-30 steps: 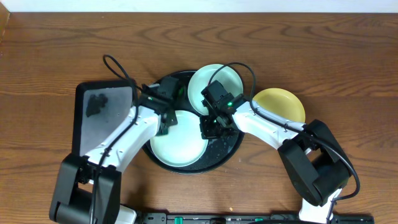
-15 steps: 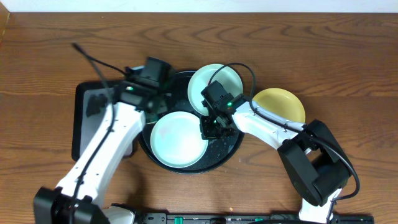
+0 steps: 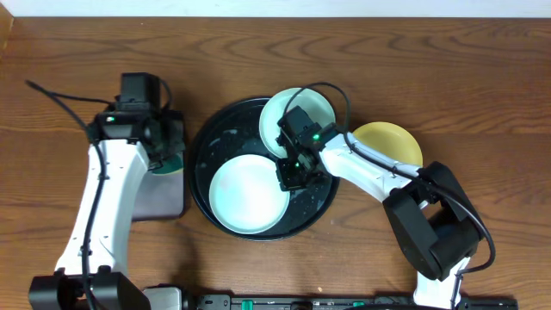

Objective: Clean dirty plates on tray and stack at the side

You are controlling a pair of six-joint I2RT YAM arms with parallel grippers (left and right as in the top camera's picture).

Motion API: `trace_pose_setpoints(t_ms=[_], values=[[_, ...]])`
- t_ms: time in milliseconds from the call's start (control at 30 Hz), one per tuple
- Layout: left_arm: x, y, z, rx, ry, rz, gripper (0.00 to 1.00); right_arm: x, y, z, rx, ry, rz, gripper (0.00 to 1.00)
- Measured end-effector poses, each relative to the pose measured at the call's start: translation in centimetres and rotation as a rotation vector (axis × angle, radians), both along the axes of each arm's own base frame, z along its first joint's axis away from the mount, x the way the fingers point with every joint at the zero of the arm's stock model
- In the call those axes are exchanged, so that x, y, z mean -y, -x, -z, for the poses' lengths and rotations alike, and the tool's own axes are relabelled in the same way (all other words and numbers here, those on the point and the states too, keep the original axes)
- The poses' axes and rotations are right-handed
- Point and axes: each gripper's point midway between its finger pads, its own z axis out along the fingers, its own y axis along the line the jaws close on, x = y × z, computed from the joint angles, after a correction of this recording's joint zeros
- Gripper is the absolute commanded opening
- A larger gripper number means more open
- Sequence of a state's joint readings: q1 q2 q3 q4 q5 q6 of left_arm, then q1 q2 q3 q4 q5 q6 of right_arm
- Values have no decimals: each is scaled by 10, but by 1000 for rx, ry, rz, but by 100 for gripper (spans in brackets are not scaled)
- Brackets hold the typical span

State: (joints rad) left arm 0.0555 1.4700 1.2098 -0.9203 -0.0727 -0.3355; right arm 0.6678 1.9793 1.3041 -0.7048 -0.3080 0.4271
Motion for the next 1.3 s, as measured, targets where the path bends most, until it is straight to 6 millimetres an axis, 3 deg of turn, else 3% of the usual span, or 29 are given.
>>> trace_pose_setpoints(t_ms=[100, 267, 733, 1300], values=[[-8, 1, 0, 0, 9, -25, 7, 5, -5, -12, 71, 65, -22, 1], [-16, 3, 0, 0, 16, -49, 8, 13, -12, -50, 252, 165, -56, 1], [-15, 3, 0, -2, 16, -35, 7, 40, -31, -155, 795, 469, -93, 1], [-15, 3, 0, -2, 15, -35, 7, 26, -15, -221, 1191, 767, -183, 1]])
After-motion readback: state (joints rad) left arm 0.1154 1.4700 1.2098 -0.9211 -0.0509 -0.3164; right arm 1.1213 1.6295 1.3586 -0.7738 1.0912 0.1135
